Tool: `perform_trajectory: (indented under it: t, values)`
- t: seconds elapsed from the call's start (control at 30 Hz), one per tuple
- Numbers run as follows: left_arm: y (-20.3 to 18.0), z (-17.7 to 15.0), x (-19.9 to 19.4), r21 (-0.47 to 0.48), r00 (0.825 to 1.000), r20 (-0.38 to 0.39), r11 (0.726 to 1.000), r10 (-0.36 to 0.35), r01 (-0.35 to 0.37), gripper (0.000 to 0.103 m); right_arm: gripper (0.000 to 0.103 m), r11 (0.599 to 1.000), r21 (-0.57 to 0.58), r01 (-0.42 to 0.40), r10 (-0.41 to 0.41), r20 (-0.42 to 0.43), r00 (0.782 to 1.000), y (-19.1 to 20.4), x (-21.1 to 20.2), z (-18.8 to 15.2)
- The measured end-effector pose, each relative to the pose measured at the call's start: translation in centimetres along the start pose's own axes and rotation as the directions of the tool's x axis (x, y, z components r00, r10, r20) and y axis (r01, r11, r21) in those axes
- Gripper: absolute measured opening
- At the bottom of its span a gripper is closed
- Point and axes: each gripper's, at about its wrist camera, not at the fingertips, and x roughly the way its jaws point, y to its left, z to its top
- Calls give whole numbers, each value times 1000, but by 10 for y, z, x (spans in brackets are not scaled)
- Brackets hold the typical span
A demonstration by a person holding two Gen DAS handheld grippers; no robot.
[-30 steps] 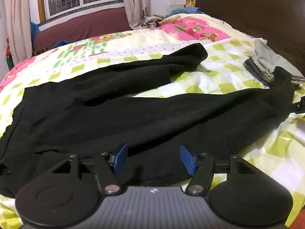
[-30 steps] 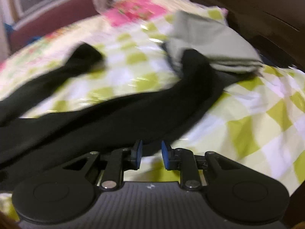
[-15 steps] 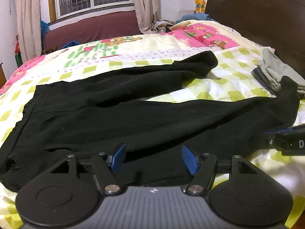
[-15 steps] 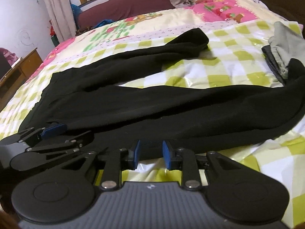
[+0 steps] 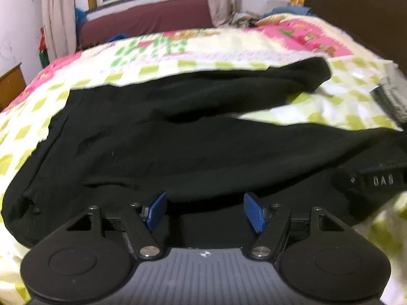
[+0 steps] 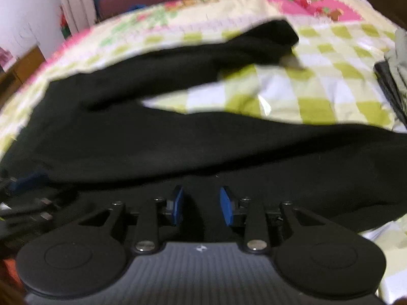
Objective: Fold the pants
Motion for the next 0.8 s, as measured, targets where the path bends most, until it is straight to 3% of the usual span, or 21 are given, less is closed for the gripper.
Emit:
perform_trajectory:
  t: [0.17, 0.3, 0.8]
  values:
    - [5, -5, 15, -4, 998, -58, 1000, 10, -10, 80, 29, 1000, -9, 10, -10, -5, 1000, -9, -4, -5]
    - [0, -6, 16, 18, 998, -57, 1000, 15, -14, 85, 30, 999, 32, 7, -8, 0, 1000, -21, -14, -7]
    - [-7, -7, 19, 54, 998, -57, 998, 38, -35, 88, 34, 996, 82, -19, 18, 9, 1000, -41, -15, -9]
